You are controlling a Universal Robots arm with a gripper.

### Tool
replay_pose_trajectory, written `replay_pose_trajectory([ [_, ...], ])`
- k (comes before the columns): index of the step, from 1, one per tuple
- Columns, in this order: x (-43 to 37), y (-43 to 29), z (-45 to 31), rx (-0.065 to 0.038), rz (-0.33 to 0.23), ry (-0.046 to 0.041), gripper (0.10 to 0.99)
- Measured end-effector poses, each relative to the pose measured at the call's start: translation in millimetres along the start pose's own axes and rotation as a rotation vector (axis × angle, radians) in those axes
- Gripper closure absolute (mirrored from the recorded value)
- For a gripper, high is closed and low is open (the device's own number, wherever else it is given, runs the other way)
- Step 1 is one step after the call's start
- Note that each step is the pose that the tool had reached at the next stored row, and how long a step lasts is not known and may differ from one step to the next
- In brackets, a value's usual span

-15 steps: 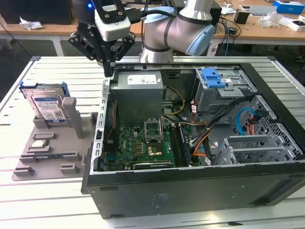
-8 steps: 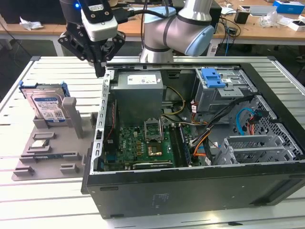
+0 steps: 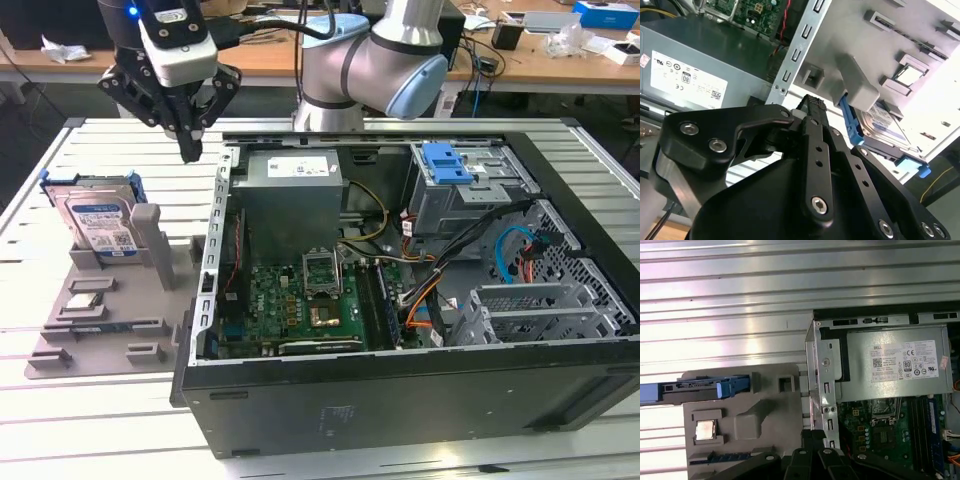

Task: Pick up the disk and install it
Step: 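Reach for the disk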

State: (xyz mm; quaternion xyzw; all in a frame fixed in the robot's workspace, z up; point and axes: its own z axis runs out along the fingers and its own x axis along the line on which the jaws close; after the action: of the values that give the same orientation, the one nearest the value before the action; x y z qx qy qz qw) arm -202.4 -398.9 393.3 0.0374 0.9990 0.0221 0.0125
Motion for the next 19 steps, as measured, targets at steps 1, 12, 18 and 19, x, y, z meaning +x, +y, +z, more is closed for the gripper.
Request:
replay_pose_trajectory([
  [1,1.8,-0.1,-0.1,0.000,0.000,-0.0001,0.980],
  [12,28.1,-2.1,-0.7,0.000,0.000,0.0000,0.980],
  [18,40.9,-3.0,-1.0,0.000,0.000,-0.0001,0.980],
  [19,44.0,-3.3,-1.1,0.000,0.000,-0.0001,0.980],
])
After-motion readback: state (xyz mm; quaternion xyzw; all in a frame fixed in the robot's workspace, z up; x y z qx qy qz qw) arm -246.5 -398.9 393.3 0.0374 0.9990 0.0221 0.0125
